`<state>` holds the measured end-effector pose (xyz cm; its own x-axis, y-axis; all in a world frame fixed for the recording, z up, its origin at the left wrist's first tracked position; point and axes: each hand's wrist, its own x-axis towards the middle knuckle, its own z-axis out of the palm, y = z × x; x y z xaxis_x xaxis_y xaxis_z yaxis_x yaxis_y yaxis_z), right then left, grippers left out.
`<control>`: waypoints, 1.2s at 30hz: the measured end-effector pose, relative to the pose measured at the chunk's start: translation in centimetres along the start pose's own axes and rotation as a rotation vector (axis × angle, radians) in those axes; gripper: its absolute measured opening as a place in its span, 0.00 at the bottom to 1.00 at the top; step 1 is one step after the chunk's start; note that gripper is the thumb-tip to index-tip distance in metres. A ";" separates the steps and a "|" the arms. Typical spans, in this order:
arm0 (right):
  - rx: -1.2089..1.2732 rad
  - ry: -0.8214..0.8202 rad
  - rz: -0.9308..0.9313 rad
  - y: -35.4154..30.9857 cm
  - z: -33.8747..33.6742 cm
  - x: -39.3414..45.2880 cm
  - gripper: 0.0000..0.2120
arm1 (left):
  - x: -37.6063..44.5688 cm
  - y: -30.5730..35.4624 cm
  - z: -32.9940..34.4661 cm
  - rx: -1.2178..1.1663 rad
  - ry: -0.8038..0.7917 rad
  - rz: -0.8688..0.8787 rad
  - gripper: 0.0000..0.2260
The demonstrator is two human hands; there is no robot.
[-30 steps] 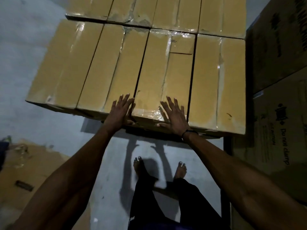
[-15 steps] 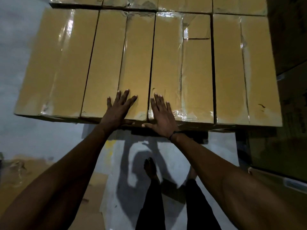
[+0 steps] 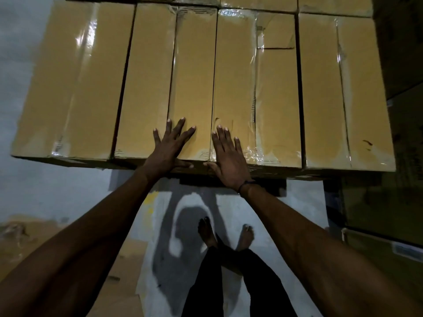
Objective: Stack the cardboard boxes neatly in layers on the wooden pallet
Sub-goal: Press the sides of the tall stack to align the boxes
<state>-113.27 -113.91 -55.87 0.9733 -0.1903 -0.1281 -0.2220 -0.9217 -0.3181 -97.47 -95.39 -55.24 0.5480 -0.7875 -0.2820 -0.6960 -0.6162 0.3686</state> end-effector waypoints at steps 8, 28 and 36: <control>0.001 -0.134 0.052 -0.9 -1.5 0.4 0.48 | -1.8 0.5 -2.2 0.047 -0.034 -0.018 0.57; 0.022 -0.197 -0.132 -20.8 0.2 7.5 0.53 | -15.8 -18.5 -8.6 0.144 0.089 -0.285 0.45; -0.019 -0.137 -0.008 -25.7 5.8 10.4 0.54 | -13.9 -25.7 -9.2 0.167 -0.016 -0.093 0.43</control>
<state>-97.79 -90.29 -54.48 0.9578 -0.1365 -0.2530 -0.2123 -0.9294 -0.3021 -82.88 -68.54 -52.66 0.6069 -0.7262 -0.3229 -0.7106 -0.6778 0.1889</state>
